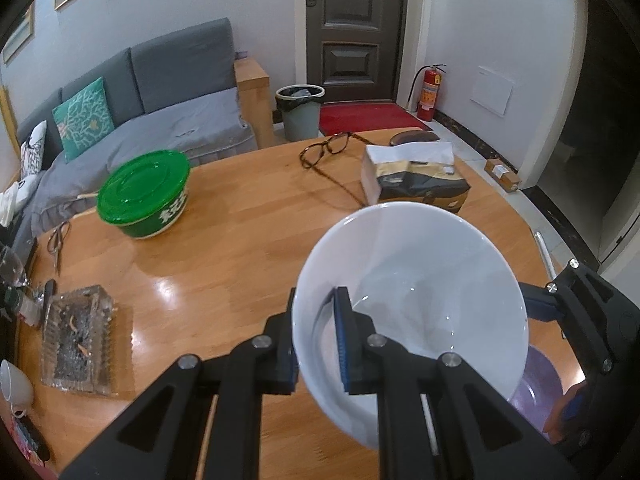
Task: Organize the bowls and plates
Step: 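Carry the nested bowls with the left tool and lower them into the third white bowl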
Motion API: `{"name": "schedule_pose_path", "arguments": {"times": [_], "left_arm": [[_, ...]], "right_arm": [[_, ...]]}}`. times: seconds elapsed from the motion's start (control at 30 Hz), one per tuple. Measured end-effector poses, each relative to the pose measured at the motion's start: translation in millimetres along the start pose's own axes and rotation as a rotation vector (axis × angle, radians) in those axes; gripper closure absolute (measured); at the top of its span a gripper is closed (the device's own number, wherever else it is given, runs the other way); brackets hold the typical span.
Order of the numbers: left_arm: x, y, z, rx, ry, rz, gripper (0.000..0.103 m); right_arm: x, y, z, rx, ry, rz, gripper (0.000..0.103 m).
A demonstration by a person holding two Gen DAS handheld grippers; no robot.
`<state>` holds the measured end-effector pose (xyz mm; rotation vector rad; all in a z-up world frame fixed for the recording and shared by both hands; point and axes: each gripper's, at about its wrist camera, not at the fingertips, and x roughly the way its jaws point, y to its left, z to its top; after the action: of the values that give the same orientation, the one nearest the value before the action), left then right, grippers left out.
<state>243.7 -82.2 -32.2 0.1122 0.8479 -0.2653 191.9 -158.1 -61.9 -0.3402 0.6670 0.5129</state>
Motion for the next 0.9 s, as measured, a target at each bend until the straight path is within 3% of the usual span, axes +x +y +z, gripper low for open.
{"name": "schedule_pose_path", "arguments": {"times": [0.57,0.9], "left_arm": [[25.7,-52.2,25.5,0.046,0.011,0.0,0.09],[57.9,-61.8,32.5,0.055,0.059,-0.006,0.088]], "right_arm": [[-11.3,-52.8,-18.6,0.058,0.003,-0.035,0.017],[2.3,-74.8,-26.3,0.08,0.038,-0.036,0.017]]}}
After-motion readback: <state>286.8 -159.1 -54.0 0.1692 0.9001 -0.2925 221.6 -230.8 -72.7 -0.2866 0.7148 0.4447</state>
